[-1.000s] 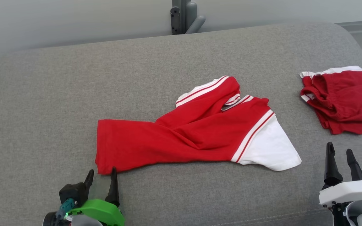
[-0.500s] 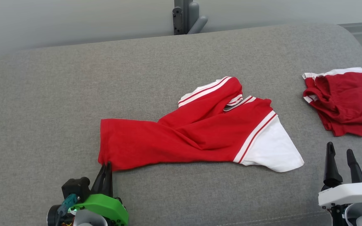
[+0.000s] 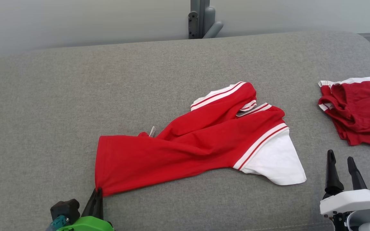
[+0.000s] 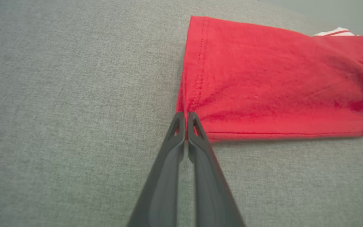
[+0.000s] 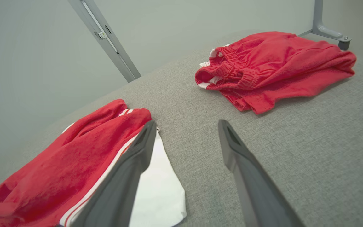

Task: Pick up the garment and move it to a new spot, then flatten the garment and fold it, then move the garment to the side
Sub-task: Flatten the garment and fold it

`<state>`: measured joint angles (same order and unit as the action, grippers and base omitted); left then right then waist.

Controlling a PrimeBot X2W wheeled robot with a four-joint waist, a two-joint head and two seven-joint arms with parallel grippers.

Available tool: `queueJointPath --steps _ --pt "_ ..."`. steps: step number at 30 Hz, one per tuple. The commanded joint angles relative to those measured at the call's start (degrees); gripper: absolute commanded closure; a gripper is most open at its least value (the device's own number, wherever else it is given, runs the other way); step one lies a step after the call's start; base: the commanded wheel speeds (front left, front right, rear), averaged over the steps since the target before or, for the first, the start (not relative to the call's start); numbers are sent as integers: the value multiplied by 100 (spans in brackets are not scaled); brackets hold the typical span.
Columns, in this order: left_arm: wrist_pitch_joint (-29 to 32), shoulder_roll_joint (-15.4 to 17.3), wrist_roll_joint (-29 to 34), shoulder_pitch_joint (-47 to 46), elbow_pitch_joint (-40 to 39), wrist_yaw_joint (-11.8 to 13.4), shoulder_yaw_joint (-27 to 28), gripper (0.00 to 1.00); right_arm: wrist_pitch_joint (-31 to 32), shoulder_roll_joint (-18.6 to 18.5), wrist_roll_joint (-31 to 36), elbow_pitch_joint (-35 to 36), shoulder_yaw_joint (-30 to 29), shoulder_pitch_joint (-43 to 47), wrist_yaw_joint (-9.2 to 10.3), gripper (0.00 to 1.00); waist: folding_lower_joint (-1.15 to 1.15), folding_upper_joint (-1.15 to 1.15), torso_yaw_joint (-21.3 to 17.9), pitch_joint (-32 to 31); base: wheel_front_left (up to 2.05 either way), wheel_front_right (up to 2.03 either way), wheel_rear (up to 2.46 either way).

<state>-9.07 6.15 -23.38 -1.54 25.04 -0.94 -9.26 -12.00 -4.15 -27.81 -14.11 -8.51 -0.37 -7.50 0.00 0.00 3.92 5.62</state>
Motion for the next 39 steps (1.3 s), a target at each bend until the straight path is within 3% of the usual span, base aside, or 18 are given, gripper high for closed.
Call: queueJointPath --steps 1,2,3,4,5,6,14,20,29,39 --pt "-4 39 22 34 77 48 36 100 6 -1 36 -32 22 -12 3 0 0 0 -55 -14 0 0 0" --pt "-27 25 -11 2 130 54 49 100 1 -6 39 -39 36 -1 3 0 0 0 -74 -21 0 0 0" --pt "-56 29 -10 -29 186 65 68 91 -1 -10 45 -50 50 7 3 0 0 0 -105 -30 0 0 0" --pt "-91 27 -11 -56 244 85 70 69 -10 -18 56 -65 48 22 3 0 0 0 -127 -41 0 0 0" --pt "-141 28 2 -79 289 96 74 27 -21 -25 77 -71 49 38 3 0 0 0 -151 -56 0 0 0" --pt "-211 33 26 -106 328 113 83 0 -36 -29 97 -73 40 56 3 0 0 0 -174 -74 0 0 0" --pt "-585 89 229 -166 235 278 279 0 -180 15 536 81 -217 171 3 0 0 0 -268 -289 0 0 0" --pt "-613 -6 582 -30 -473 222 368 0 -260 69 1128 513 -235 335 3 0 0 0 -296 -538 0 0 0" --pt "-611 -213 968 298 -1117 52 276 0 -292 104 1817 1147 220 487 3 0 0 0 -342 -770 0 0 0" --pt "-612 -304 1045 580 -1246 42 204 0 -315 117 1991 1107 808 669 3 0 0 0 -285 -910 0 0 0"
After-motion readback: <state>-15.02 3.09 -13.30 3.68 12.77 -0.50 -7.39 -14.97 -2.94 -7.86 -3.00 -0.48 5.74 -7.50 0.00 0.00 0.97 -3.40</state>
